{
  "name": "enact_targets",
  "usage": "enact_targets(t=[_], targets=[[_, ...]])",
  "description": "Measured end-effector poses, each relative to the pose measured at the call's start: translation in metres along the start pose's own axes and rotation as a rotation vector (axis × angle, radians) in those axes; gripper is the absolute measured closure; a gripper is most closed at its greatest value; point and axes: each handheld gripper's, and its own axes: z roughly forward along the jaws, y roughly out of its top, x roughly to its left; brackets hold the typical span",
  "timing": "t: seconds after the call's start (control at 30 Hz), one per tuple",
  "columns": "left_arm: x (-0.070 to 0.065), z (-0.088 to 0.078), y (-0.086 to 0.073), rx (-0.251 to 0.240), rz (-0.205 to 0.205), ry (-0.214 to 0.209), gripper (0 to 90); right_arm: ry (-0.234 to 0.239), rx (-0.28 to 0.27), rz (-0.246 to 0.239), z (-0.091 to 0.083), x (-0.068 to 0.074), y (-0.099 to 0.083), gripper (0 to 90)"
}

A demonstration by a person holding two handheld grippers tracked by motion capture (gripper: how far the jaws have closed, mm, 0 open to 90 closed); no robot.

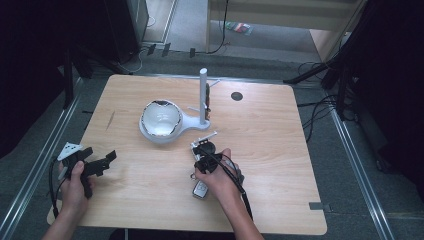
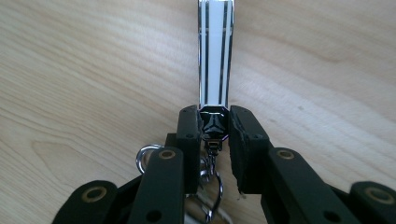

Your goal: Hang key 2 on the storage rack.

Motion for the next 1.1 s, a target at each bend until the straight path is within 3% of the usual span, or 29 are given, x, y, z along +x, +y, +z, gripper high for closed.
enact_targets(t=[0.07,0.1,0.17,0.23,0.27,0.3,0.37,0.8,1.1], targets=[[0.0,0.0,0.0,0.001,0.001,0.0,0.7,0.01,-0.077,0.012,-0.011,-0.005,-0.002,75.9],[0.0,0.0,0.0,0.002,0.002,0.0,0.7,0.01,-0.077,0.012,-0.011,-0.005,-0.002,75.9],[0.0,0.0,0.0,0.002,0.005,0.001,0.7,0.024,-0.16,0.038,-0.023,-0.009,-0.004,75.9],[0.0,0.0,0.0,0.0,0.003,0.002,0.7,0.023,-0.183,0.042,-0.026,-0.011,-0.004,75.9],[0.0,0.0,0.0,0.0,0.003,0.001,0.7,0.033,-0.227,0.038,-0.031,-0.012,-0.006,75.9],[0.0,0.0,0.0,0.0,0.003,0.001,0.7,0.033,-0.227,0.038,-0.031,-0.012,-0.006,75.9],[-0.001,0.0,0.0,0.002,0.004,0.002,0.7,0.027,-0.286,0.038,-0.039,-0.014,-0.007,75.9],[0.0,0.0,0.0,0.005,0.008,0.001,0.6,0.016,-0.441,0.043,-0.061,-0.02,-0.009,75.9],[0.0,0.0,0.0,0.004,0.007,0.001,0.6,0.028,-0.564,0.019,-0.073,-0.023,-0.01,75.9]])
